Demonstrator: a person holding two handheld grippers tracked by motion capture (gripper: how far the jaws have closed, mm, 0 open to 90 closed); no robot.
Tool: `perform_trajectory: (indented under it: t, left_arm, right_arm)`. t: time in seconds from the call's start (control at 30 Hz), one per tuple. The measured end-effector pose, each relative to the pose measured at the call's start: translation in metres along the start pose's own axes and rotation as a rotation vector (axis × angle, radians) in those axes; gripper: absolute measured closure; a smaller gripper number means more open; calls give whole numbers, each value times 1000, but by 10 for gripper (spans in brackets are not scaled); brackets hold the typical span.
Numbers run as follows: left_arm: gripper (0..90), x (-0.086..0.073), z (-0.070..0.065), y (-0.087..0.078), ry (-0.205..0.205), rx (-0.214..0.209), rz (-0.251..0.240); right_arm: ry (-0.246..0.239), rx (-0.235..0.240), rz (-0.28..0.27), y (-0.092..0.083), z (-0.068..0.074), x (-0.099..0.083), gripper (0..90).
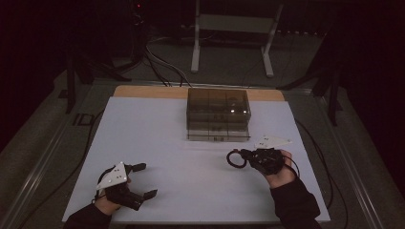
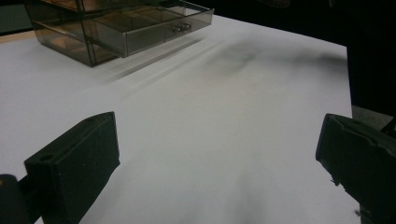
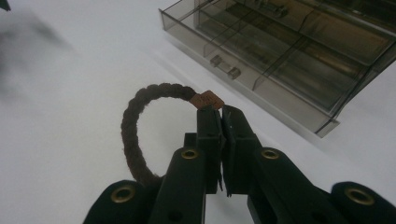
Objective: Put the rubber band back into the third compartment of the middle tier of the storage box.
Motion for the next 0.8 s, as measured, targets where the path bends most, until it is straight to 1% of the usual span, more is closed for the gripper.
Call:
perform_trajectory:
  t: [0.3,0.5,0.8]
  left_arm:
    - [3,0,0,0,-3,-2,-1]
    - [3,1,0,-1,-3,-1,-4]
    - [3,1,0,-1,-3,-2,-6]
  right_arm:
    - [-4,-18,-3,-2,-8,10,874]
    - [1,-26,-6,-3,-15,16,874]
    - [6,-37,-8,0,-24,25,874]
Point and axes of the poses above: each handheld gripper's, and its own axes: y roughly forward along the jaws, x roughly out of its top, z roughly to its left, the point moved 6 cm from there along y, roughly forward along the jaws, and after that the axes turned 13 degrees about x, right-handed, at the moved point
